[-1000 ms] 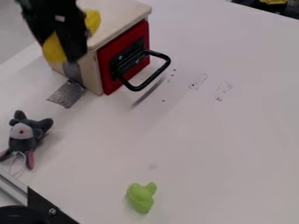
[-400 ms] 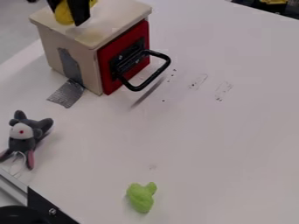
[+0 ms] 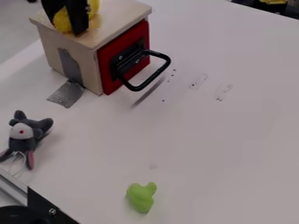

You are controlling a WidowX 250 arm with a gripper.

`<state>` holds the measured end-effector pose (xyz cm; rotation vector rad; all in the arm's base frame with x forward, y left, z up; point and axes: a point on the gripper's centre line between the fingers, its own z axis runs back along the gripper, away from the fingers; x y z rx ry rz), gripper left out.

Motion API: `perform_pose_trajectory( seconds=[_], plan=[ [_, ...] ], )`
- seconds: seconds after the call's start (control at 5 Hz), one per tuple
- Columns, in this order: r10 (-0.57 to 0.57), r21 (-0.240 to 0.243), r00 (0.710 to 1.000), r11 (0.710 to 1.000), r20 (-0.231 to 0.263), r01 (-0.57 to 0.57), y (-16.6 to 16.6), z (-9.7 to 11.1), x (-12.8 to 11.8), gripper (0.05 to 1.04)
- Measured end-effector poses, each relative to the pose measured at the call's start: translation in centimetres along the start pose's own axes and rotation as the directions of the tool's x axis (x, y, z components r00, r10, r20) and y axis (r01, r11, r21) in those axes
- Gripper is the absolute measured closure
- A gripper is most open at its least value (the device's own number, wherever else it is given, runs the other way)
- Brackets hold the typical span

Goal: Moved the corn on the top of the drawer

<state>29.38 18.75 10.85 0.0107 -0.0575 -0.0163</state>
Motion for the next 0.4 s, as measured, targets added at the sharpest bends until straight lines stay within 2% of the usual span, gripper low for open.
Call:
perform_pose_trajectory(
  seconds=[0.2,0.4],
  plan=[
    [-0.008,0.001,1.000,1.000,0.024,0.008,0.2,2.6,0.9,0.079],
    [-0.027,0.005,0.996,1.000,0.085,0.027,0.1,6.9,1.6,0.084]
  ],
)
